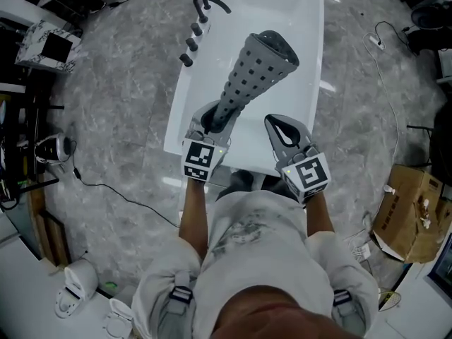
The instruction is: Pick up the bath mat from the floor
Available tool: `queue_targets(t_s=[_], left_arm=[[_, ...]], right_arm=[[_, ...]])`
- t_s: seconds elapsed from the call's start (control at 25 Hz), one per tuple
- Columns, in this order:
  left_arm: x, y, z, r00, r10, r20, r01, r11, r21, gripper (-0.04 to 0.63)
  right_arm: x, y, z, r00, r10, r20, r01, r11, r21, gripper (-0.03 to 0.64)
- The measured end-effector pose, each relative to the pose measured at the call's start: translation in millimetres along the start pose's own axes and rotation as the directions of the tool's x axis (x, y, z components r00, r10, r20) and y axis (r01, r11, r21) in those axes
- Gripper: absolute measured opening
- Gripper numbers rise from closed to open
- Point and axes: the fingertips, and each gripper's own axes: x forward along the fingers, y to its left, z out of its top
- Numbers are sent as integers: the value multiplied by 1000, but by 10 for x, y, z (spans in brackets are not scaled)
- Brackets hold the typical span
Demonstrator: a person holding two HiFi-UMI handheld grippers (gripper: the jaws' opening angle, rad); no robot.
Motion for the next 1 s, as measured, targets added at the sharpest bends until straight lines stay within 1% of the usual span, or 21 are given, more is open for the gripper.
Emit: queue_targets(t_s=[0.28, 0.44, 0.6, 0.72, 0.88, 1.0], left_arm=[[-212, -110, 253, 998, -40, 51, 41, 999, -15, 152], [-292, -182, 368, 995, -70, 69, 70, 998, -3, 152], [-381, -240, 410, 993, -91, 77, 91, 996, 7, 152], [-432, -279, 419, 991, -102, 84, 102, 995, -3, 152], [-497, -311, 417, 990, -110, 88, 111, 994, -11, 152], [-525, -306, 422, 990, -112, 87, 113, 994, -10, 152]], right_arm=[[-173, 83, 254, 999, -12, 36, 13, 999, -33, 2], [-257, 102, 326, 999, -15, 40, 17, 998, -53, 2], [-296, 177, 355, 1000, -17, 22, 18, 999, -49, 2], [-313, 206, 351, 1000, -16, 10, 16, 999, -44, 2], [-322, 222, 385, 1000, -8, 24, 8, 999, -37, 2], [-315, 205, 409, 999, -6, 45, 9, 999, -53, 2]])
